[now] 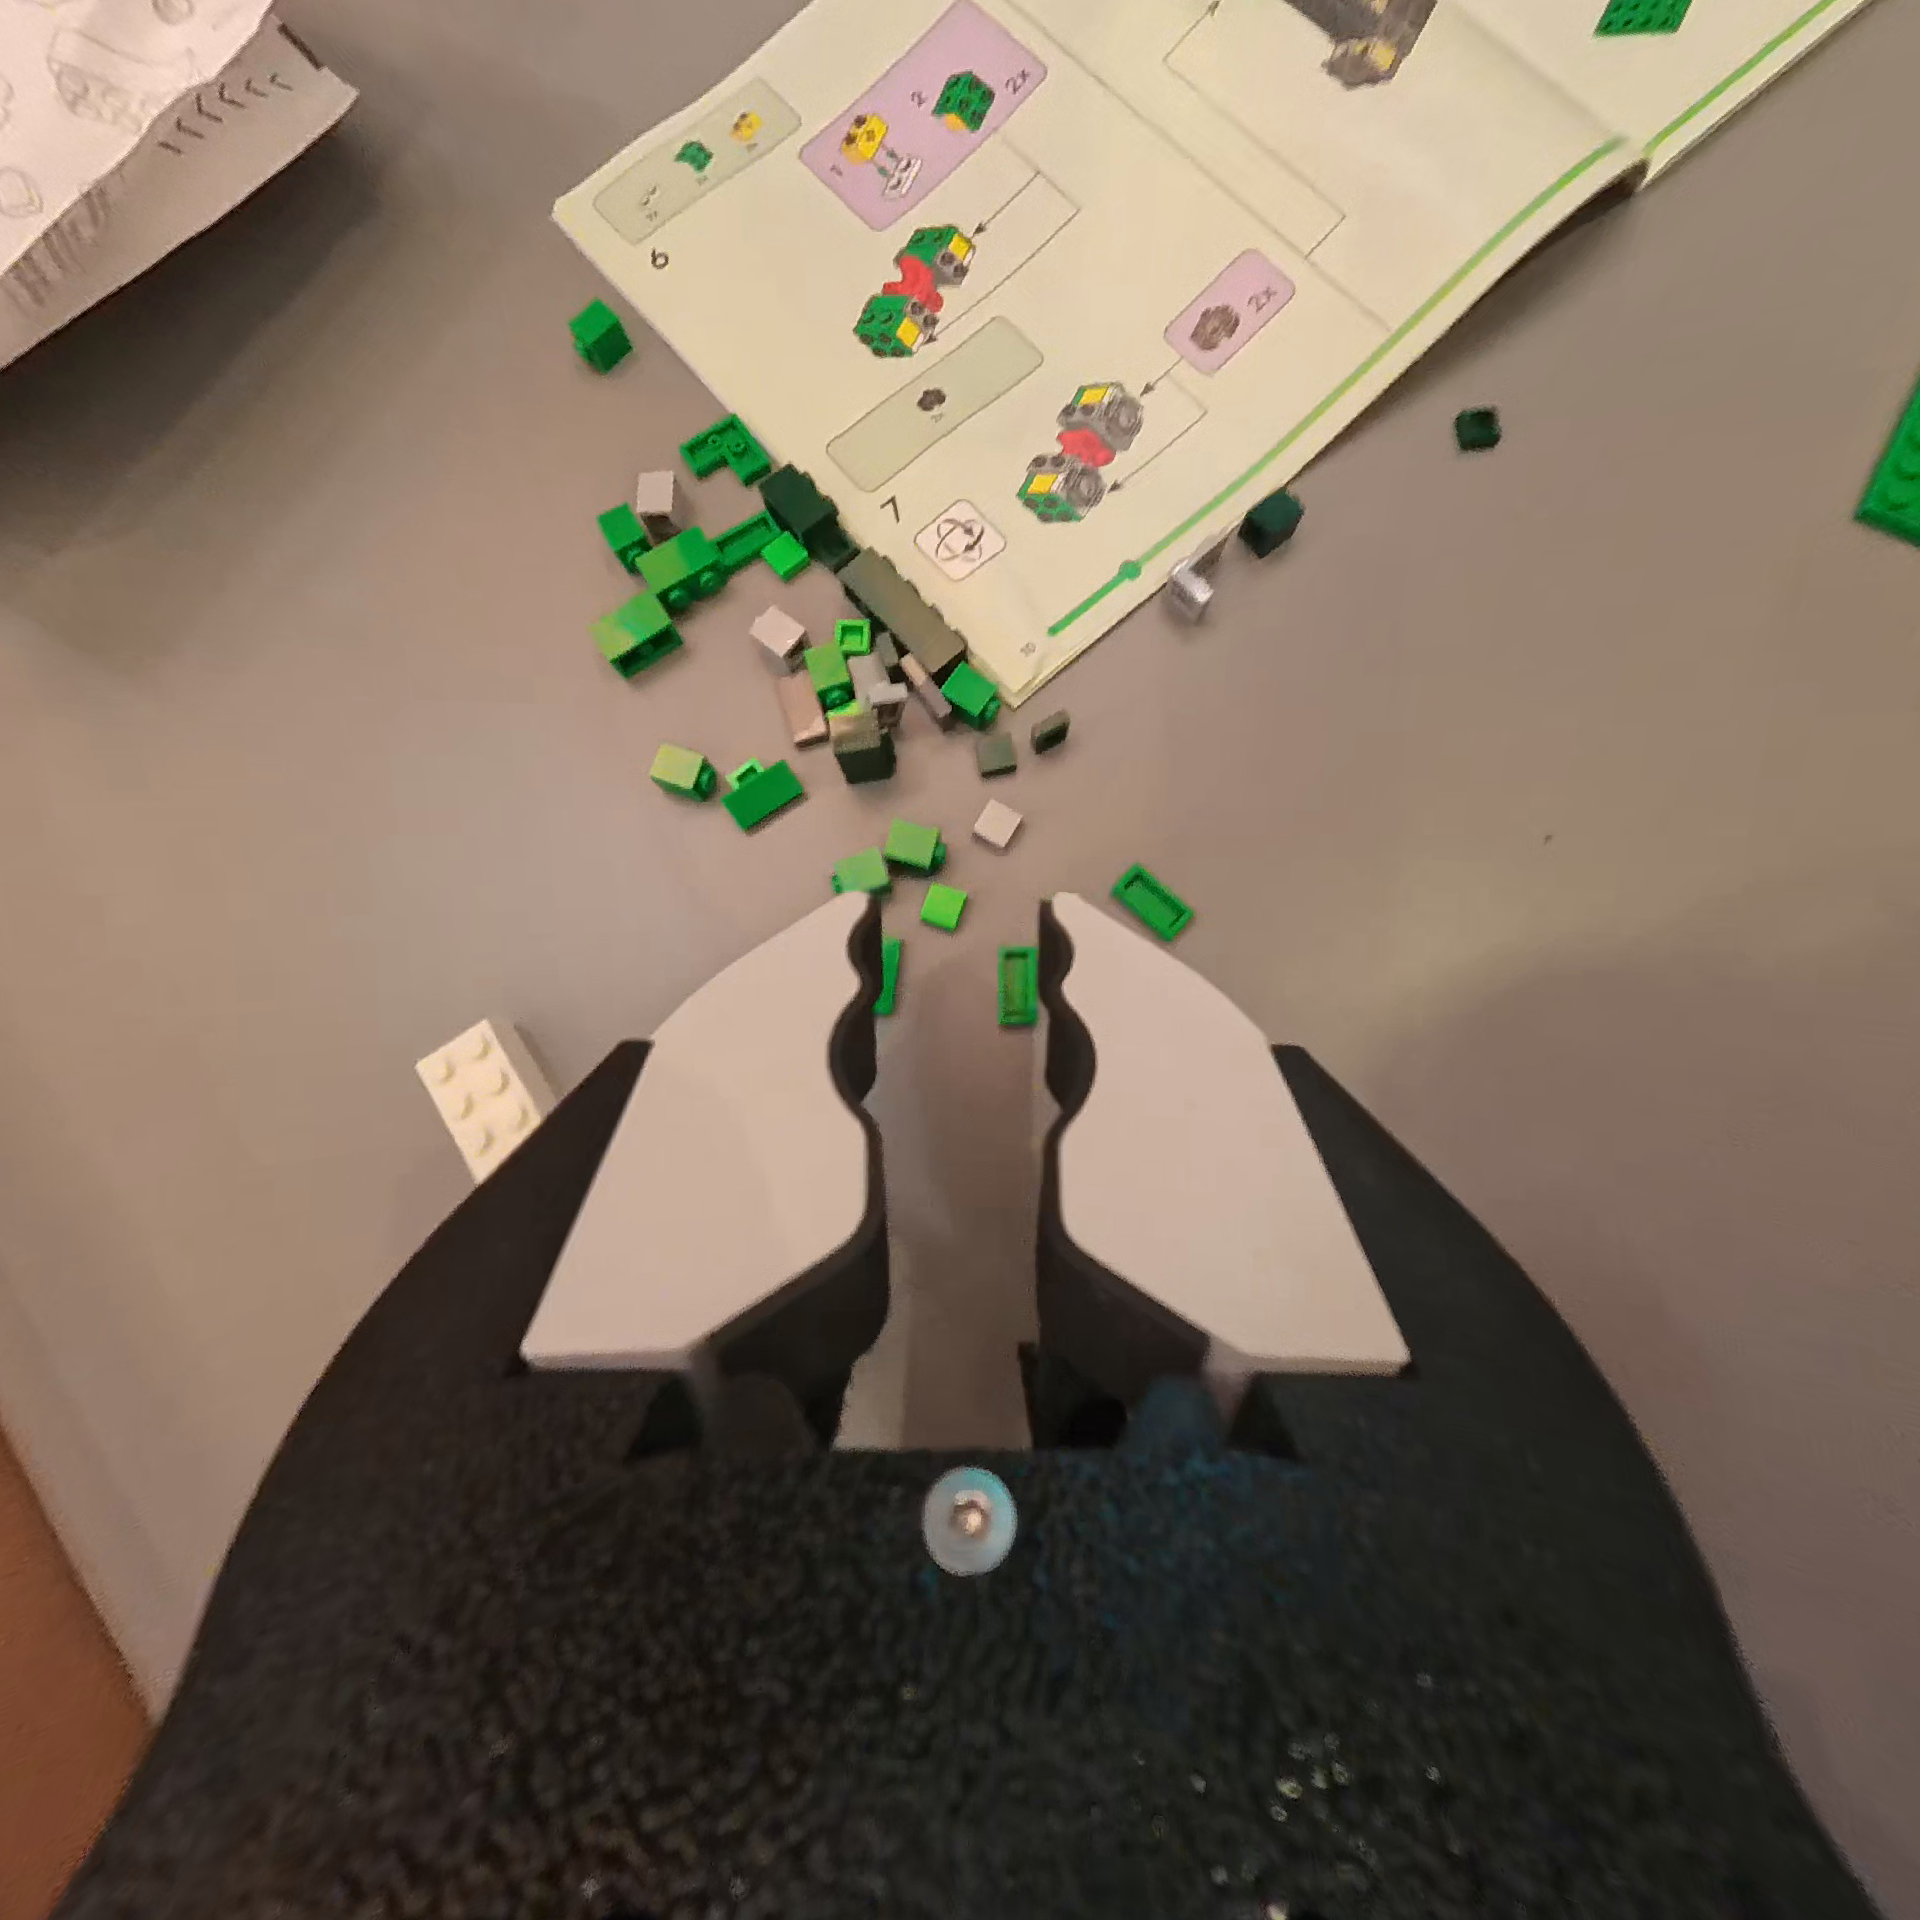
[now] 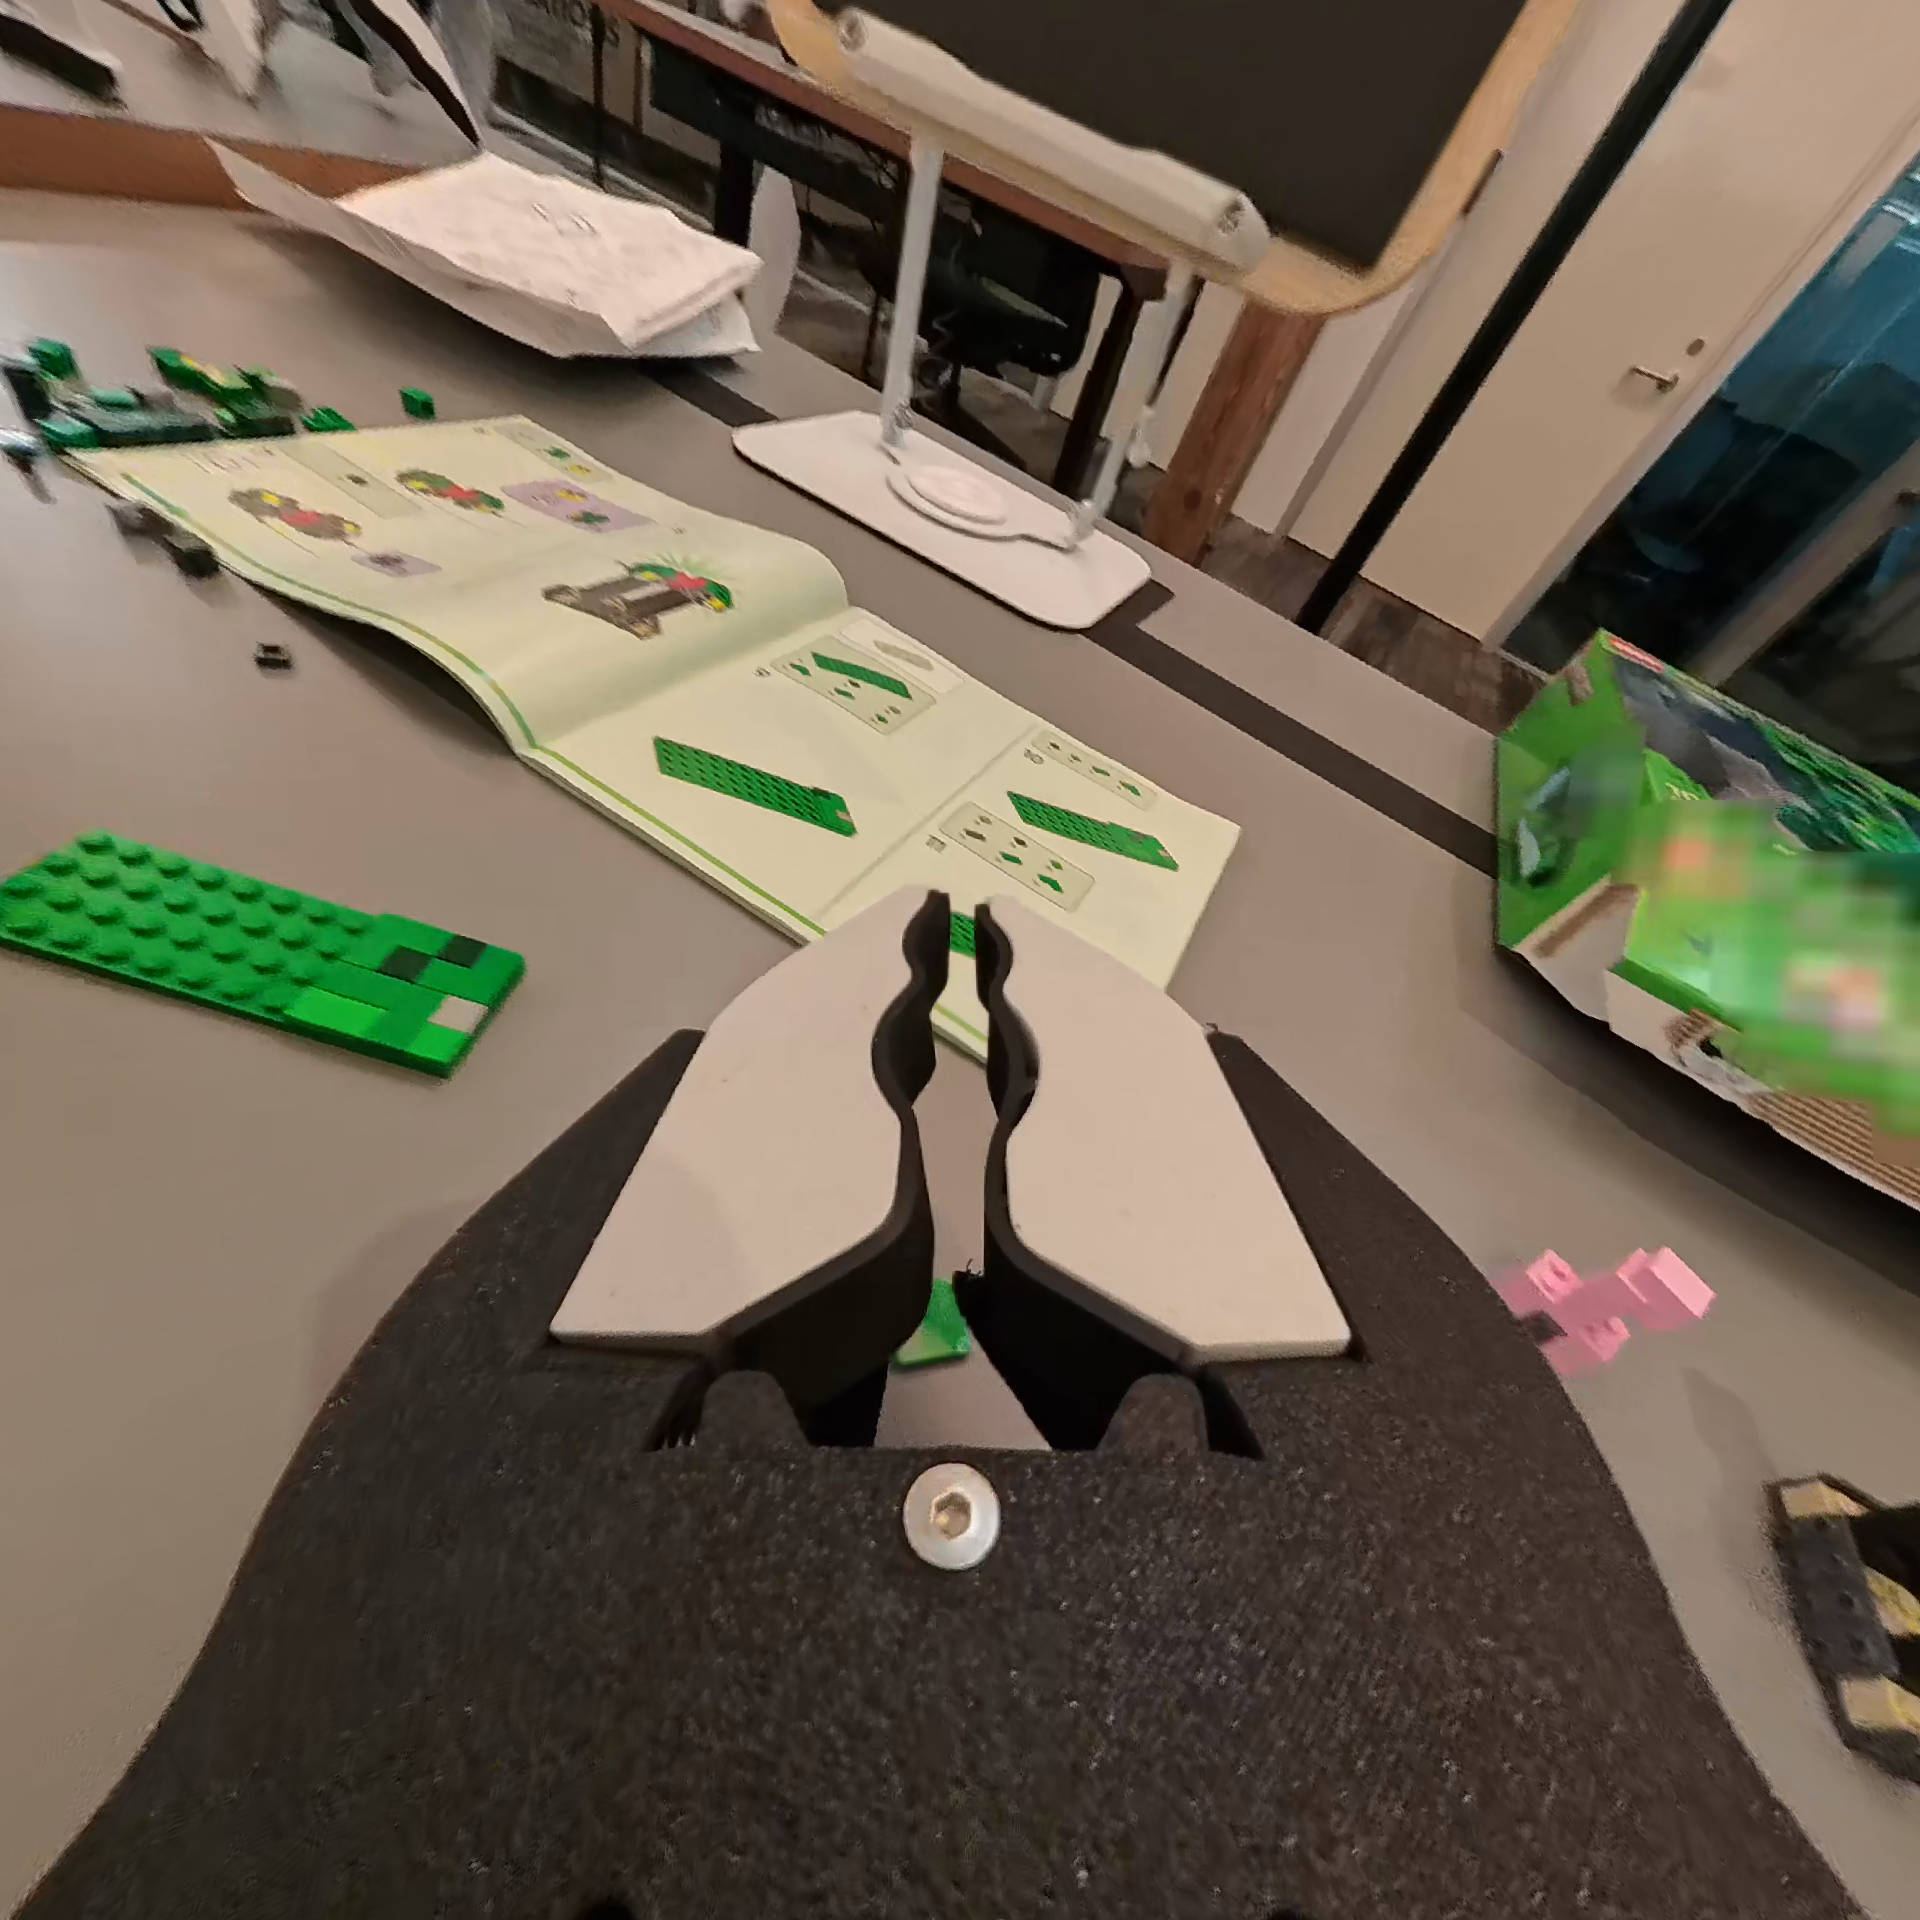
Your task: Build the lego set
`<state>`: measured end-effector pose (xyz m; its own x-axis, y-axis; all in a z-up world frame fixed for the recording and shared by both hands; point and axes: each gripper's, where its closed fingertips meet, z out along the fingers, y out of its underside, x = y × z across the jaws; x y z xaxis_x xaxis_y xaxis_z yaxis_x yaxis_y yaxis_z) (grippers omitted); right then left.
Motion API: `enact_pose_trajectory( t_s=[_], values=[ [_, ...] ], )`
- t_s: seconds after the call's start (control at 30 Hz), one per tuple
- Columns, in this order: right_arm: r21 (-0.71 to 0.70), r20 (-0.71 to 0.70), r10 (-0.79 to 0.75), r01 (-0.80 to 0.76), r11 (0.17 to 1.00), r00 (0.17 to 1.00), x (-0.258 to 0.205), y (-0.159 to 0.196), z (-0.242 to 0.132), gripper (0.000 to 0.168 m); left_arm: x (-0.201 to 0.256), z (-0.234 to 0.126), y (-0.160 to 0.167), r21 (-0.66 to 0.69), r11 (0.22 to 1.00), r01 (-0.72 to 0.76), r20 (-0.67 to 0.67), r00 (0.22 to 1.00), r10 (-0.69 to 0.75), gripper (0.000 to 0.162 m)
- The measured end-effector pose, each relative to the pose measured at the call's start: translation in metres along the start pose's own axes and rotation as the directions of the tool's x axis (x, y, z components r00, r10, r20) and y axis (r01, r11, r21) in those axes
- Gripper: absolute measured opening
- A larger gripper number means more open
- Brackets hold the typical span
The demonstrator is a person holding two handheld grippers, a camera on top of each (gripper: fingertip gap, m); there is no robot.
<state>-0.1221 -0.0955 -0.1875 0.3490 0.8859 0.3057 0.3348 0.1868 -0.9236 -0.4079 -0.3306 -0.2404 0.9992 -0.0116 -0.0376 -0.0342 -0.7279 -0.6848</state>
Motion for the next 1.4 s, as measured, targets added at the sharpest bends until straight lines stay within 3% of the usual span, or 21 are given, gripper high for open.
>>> enact_pose_trajectory(
  t_s=[0.13,0.3,0.43,0.57,0.83,1.4],
  values=[
    [0.058,0.055,0.030,-0.033,0.998,0.998,-0.017,-0.015,0.000,0.007,0.005,0.006,-0.013,0.034,0.999,0.029,-0.020,0.999,-0.029,0.041],
    [0.074,0.090,0.038,-0.045,0.996,0.995,-0.026,-0.020,0.000,0.010,-0.008,0.016,-0.018,-0.018,1.000,-0.006,0.102,0.995,0.007,0.016],
    [0.070,0.096,0.035,-0.042,0.997,0.995,-0.027,-0.020,0.000,0.009,-0.037,0.019,-0.031,0.002,1.000,0.028,0.204,0.979,-0.028,0.006],
    [0.071,0.101,0.029,-0.036,0.997,0.995,-0.028,-0.020,-0.001,0.009,-0.049,0.031,-0.032,-0.062,0.995,0.081,0.149,0.986,-0.071,0.009],
    [0.070,0.093,0.002,-0.008,0.998,0.996,-0.029,-0.021,-0.002,0.009,-0.042,0.042,-0.016,-0.213,0.977,0.028,0.094,0.996,-0.008,0.012],
    [0.052,0.123,-0.013,0.007,0.999,0.992,-0.035,-0.018,0.000,0.009,-0.044,0.049,-0.018,-0.179,0.984,0.026,0.074,0.997,-0.013,0.016]
  ],
)
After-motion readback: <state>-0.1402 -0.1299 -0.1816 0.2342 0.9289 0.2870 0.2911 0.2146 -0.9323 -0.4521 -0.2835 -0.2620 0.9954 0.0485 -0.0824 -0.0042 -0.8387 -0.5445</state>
